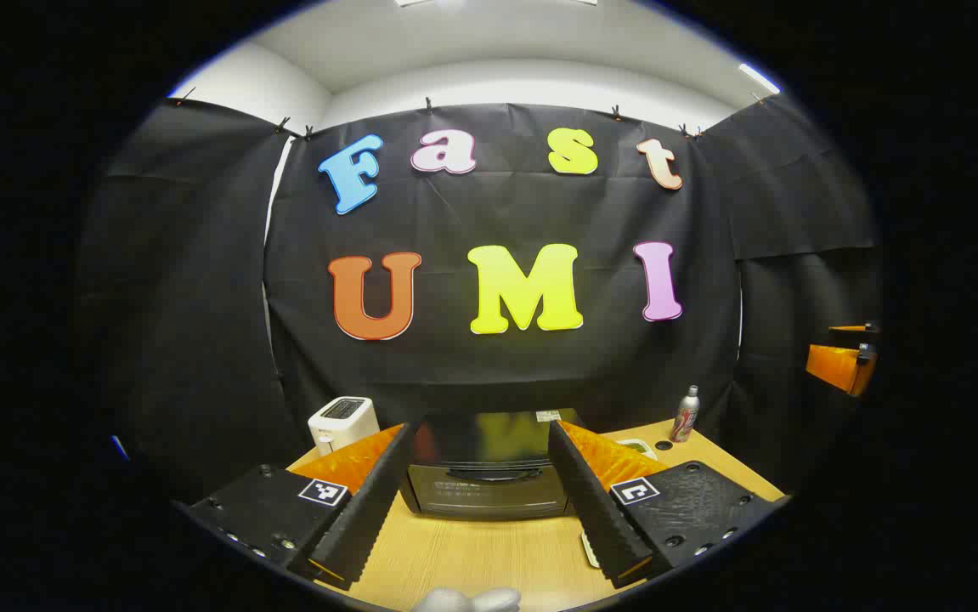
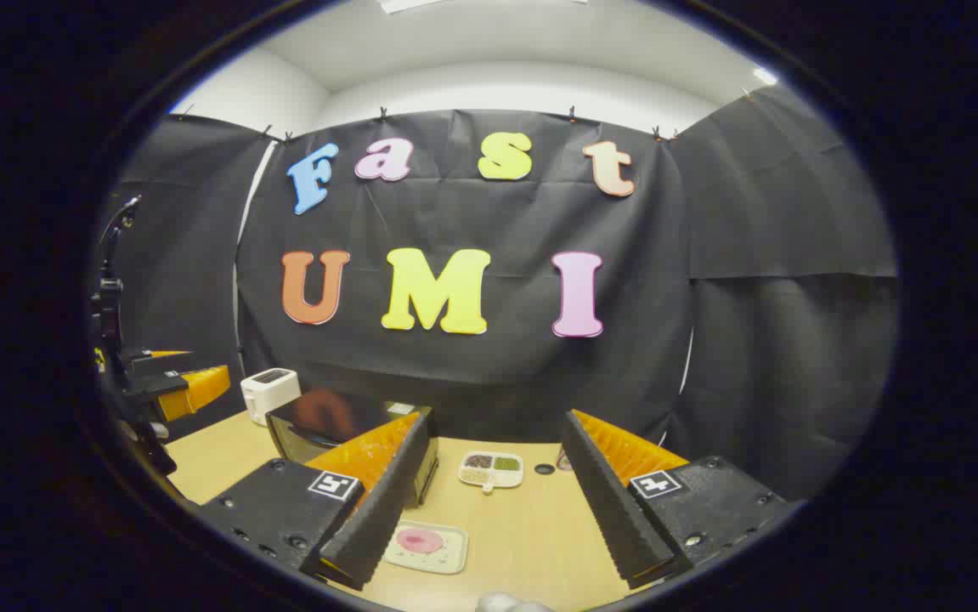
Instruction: Open the electric oven with the left hand, put the food in, and close the electric oven.
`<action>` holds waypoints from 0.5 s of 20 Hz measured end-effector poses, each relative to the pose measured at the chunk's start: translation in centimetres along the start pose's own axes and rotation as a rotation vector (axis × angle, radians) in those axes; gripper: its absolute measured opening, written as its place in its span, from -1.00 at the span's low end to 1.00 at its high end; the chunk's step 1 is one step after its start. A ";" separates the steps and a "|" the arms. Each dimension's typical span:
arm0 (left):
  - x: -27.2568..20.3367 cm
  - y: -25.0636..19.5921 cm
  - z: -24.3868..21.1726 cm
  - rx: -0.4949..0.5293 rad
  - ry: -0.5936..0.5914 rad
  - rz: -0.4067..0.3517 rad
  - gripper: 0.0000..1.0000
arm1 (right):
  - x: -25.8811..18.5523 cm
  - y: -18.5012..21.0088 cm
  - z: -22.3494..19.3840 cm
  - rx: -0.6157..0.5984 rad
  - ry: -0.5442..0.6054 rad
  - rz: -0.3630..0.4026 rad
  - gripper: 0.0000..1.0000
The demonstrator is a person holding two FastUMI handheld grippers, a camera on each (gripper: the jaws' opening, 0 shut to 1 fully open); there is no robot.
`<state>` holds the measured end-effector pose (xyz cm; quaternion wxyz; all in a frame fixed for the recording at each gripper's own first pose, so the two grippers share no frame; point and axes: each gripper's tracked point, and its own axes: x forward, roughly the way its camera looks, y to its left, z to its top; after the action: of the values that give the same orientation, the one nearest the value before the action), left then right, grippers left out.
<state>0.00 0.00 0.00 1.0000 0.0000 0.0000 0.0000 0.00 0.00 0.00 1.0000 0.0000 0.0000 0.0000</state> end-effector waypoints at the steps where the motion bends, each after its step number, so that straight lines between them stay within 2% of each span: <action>1: 0.2 -0.1 0.1 0.000 0.001 -0.001 0.93 | 0.1 -0.1 0.2 0.002 -0.004 -0.002 0.93; 10: 2.1 0.0 -0.9 0.005 0.006 -0.007 0.92 | 0.8 -0.1 0.2 -0.009 0.001 -0.007 0.93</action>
<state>2.11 0.03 -0.90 1.0000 0.0024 0.0029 -0.0035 0.83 -0.14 0.16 1.0000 -0.0043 0.0006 -0.0036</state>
